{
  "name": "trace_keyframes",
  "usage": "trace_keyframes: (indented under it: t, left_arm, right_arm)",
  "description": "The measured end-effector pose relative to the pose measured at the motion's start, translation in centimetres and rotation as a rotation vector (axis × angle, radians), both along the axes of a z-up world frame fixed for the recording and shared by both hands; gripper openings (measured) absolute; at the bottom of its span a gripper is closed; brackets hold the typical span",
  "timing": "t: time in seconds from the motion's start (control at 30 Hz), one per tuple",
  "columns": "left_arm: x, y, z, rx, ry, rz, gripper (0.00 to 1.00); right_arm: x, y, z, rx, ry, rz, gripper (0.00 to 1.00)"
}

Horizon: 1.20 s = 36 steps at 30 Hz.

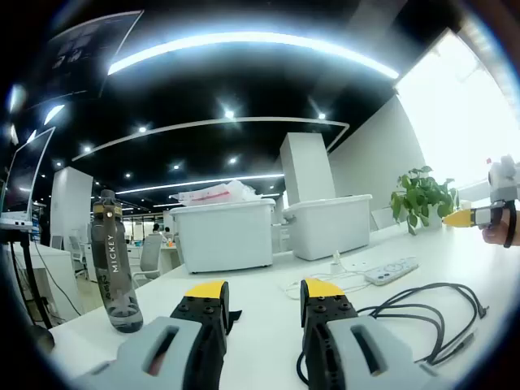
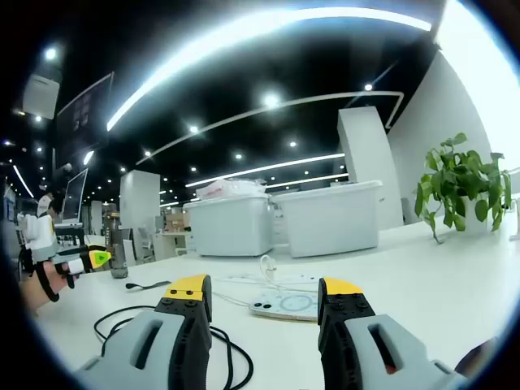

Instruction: Coil the Type-C to USB data cable on the desktop and secure it with Velcro straps.

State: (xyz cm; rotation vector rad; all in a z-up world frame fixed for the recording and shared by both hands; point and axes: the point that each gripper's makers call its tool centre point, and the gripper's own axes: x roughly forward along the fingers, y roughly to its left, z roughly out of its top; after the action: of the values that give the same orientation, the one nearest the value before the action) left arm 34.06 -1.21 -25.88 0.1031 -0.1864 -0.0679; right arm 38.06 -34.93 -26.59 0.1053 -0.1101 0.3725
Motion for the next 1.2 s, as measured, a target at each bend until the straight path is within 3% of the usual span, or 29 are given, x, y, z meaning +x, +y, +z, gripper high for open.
trace_keyframes:
  t: [0.5, 0.93, 1.2]
  left_arm:
    - [0.0, -0.3, -0.2, 0.012, 0.011, -0.007, 0.37]
    - [-0.5, 0.1, 0.7, -0.074, 0.001, -0.025, 0.37]
    - [-0.5, -0.6, 0.5, -0.028, 0.003, -0.030, 0.37]
  right_arm:
    - [0.0, 0.1, 0.1, -0.013, -0.009, 0.008, 0.52]
    - [0.3, -0.4, 0.4, 0.015, -0.023, 0.001, 0.52]
    - [0.4, -0.7, 0.3, 0.029, -0.023, -0.012, 0.52]
